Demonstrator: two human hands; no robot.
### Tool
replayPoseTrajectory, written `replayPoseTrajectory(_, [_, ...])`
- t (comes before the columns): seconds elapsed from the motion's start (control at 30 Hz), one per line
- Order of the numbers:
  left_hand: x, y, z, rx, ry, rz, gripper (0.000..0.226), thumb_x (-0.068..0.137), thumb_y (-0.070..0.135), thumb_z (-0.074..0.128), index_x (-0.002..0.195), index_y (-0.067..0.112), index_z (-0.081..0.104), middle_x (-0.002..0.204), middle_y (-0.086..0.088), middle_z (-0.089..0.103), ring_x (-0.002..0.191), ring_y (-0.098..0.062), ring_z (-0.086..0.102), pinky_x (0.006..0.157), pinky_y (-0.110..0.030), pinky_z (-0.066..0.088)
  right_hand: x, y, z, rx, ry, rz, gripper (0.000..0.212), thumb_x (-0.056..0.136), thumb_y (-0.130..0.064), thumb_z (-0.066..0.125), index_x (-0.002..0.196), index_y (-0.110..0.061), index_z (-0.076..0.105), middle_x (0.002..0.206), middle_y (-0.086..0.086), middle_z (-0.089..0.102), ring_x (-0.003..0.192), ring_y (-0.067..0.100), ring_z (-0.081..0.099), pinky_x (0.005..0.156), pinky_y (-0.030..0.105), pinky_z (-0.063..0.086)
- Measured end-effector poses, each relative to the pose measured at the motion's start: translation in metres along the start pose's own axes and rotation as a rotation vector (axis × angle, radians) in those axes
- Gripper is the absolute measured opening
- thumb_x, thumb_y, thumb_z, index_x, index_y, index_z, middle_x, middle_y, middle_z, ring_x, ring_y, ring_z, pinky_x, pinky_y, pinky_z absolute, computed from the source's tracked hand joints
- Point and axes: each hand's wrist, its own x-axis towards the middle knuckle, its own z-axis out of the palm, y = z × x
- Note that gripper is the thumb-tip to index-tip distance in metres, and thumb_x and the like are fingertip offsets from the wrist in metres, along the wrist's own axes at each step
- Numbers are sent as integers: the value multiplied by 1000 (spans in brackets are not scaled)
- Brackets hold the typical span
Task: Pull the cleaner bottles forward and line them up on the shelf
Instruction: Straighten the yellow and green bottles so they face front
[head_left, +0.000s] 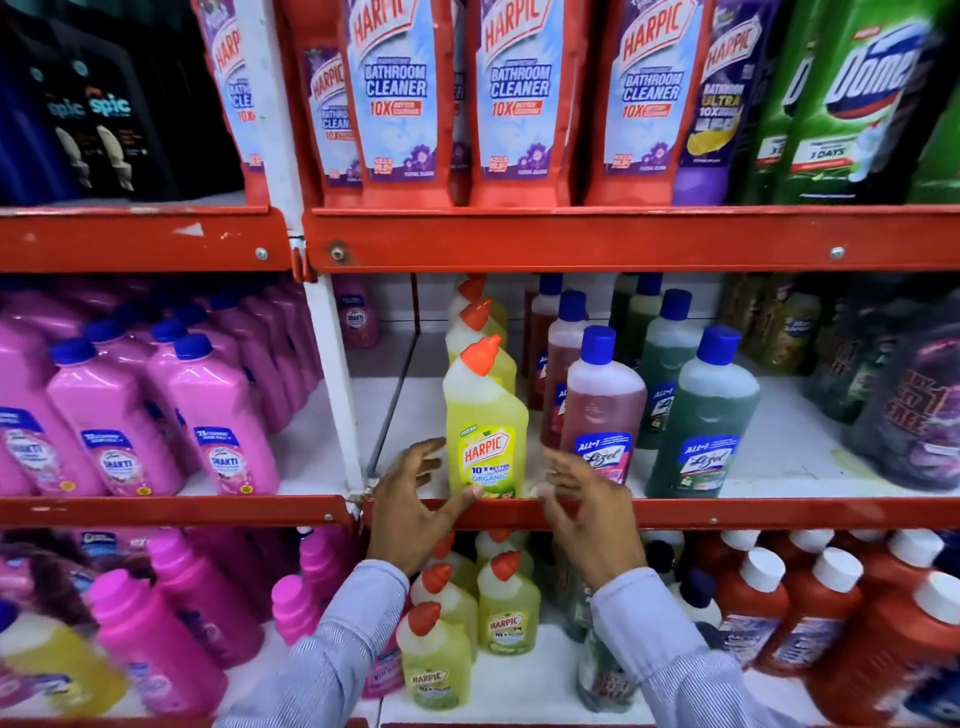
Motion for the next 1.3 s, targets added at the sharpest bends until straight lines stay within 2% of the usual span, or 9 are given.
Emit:
replayPoseTrajectory(0.07, [-13, 15, 7, 33, 273, 70, 34, 78, 27, 86, 103, 21, 65, 105, 3, 60, 93, -9, 63, 83, -19, 51, -13, 5, -17, 22, 283, -43, 22, 77, -4, 75, 96, -15, 71, 92, 1, 74, 79, 15, 70, 79, 33, 57])
replayPoseTrajectory(0.13, [-25, 38, 24, 31, 406, 211, 14, 80, 11, 77, 86, 13, 64, 92, -1, 57, 81, -12, 58, 79, -15, 47, -19, 16, -33, -9, 435, -9, 21, 75, 1, 74, 89, -13, 66, 88, 3, 66, 76, 18, 65, 74, 37, 57])
replayPoseTrajectory(0.27, [-34, 70, 68, -32, 187, 307, 9, 82, 14, 69, 88, 15, 64, 87, 1, 65, 81, -11, 61, 77, -19, 49, -9, 38, -42, -45, 284, 99, 45, 75, -1, 75, 115, -11, 58, 112, 9, 62, 102, 26, 62, 95, 45, 53])
replayPoseTrajectory(0.4, [-24, 68, 107, 28, -29, 115, 60, 85, 38, 71, 137, 20, 48, 132, -5, 65, 116, -17, 63, 103, -32, 50, 3, 46, -43, -50, 2, 132, 69, 73, 0, 74, 135, -15, 47, 131, 8, 64, 117, 23, 62, 105, 41, 48])
replayPoseTrajectory(0.5, [-15, 62, 120, 17, -135, 41, 73, 87, 46, 68, 147, 25, 33, 136, -5, 65, 117, -20, 66, 101, -44, 54, 8, 52, -47, -80, -63, 142, 72, 76, -6, 75, 140, -17, 44, 130, 8, 66, 116, 23, 65, 104, 39, 49])
replayPoseTrajectory(0.9, [-19, 66, 119, -71, -23, 68, 53, 85, 27, 80, 131, 20, 54, 122, -1, 72, 106, -5, 69, 93, -29, 58, 5, 63, -55, -45, -85, 54, 66, 81, -14, 73, 141, -22, 46, 132, 1, 65, 114, 17, 65, 104, 28, 46])
replayPoseTrajectory(1.07, [-40, 94, 120, -63, 299, 309, 18, 84, 16, 73, 101, 9, 72, 105, -5, 62, 105, -1, 60, 92, -12, 47, -25, 77, -88, -30, 377, -103, 23, 82, -2, 62, 99, -13, 71, 99, -1, 71, 92, 4, 61, 90, 14, 47])
replayPoseTrajectory(1.17, [-42, 112, 144, -42, 176, 328, 15, 83, 11, 72, 98, 14, 72, 99, -3, 70, 95, -6, 65, 88, -16, 50, -26, 99, -113, -58, 545, -30, 18, 82, -1, 63, 98, -8, 66, 95, 4, 65, 89, 14, 59, 89, 9, 40])
replayPoseTrajectory(1.3, [-38, 120, 187, -10, -87, 131, 45, 86, 29, 72, 129, 22, 62, 125, 0, 71, 112, -14, 67, 102, -33, 52, -4, 130, -131, -20, 175, 77, 50, 84, -8, 69, 132, -13, 55, 124, 3, 64, 106, 13, 60, 96, 14, 41])
